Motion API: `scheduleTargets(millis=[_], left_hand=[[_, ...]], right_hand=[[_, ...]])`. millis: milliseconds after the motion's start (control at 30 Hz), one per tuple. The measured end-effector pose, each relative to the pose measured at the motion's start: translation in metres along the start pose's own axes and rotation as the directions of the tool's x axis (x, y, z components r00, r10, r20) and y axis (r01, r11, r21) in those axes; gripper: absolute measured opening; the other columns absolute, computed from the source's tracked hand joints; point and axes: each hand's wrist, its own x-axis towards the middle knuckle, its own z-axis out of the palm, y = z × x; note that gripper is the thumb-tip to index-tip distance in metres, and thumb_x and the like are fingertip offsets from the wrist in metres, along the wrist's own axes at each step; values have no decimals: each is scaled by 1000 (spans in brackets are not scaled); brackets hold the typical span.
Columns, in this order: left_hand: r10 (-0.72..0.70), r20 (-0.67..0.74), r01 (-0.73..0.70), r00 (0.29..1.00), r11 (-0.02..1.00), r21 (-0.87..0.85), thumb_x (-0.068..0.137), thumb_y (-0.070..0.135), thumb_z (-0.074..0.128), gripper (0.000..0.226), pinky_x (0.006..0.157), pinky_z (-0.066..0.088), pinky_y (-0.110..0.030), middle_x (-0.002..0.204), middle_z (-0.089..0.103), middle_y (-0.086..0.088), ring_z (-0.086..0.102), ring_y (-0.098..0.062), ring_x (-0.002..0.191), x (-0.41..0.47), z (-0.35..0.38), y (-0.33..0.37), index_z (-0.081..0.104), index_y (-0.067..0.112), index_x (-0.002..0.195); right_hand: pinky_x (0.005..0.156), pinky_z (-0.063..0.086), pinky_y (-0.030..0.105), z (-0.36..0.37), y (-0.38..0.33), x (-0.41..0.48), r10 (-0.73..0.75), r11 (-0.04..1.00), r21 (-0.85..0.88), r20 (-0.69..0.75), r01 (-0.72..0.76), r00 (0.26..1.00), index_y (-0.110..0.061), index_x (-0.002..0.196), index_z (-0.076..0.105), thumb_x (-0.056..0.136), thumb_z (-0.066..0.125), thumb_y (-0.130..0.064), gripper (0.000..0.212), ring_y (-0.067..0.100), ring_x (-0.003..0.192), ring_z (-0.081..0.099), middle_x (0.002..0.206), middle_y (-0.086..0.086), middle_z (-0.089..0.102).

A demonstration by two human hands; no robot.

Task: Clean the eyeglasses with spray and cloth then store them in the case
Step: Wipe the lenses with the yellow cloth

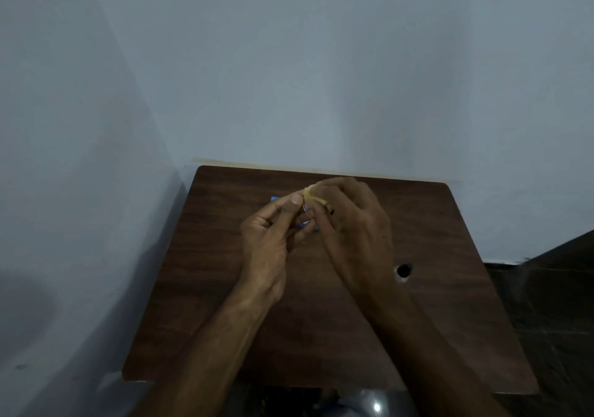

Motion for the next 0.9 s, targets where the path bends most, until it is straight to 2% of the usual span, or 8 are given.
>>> scheduleTargets(millis=[100,167,300,467,633,800,900], left_hand=[[30,-10,-29,1000,1000,9,100,13,69,16,67,61,-21,107,82,-10,78,-12,87,2,0,3,83,12,108],[44,-1,-44,999,999,-1,99,13,69,16,70,62,-22,108,81,-12,79,-15,91,4,-1,5,82,10,109],[49,37,-49,998,999,-1,98,14,70,16,78,64,-28,108,81,-14,79,-20,96,7,-3,8,84,12,107],[89,27,-89,996,996,7,99,14,71,17,70,61,-22,106,81,-12,78,-13,90,9,2,15,83,10,110],[125,53,-125,991,992,4,99,14,70,18,80,64,-30,110,80,-15,77,-21,100,7,3,18,82,7,110],[147,35,-148,989,989,25,100,16,70,16,71,61,-22,107,82,-9,78,-15,92,4,10,20,84,15,107],[175,40,-176,984,984,23,101,16,69,18,75,62,-26,107,81,-13,77,-21,95,5,11,21,82,9,111]], right_hand=[[79,57,40,-1,-6,-14,10,1000,10,47,-10,999,-11,105,76,93,76,-12,11,23,98,66,110,4,71],[74,56,44,-5,-3,-15,36,999,-1,40,-36,999,-10,100,75,91,77,-11,8,25,93,66,104,5,71],[77,56,42,-11,0,4,64,998,-24,-29,-65,998,-5,98,75,93,75,-6,5,24,94,66,105,7,71],[75,55,41,-10,-15,-5,-14,1000,3,2,14,1000,-9,101,77,94,74,-7,8,24,93,66,108,5,72],[73,56,41,-17,-8,8,37,999,-14,-112,-39,993,-5,94,75,91,77,-4,4,25,89,66,101,7,71],[76,55,39,-19,-21,11,-23,999,24,-20,24,1000,-11,102,76,95,72,-10,8,23,93,65,107,2,70],[73,55,43,-23,-19,11,10,1000,15,-60,-9,998,-9,94,75,92,74,-6,4,26,89,66,102,4,70]])
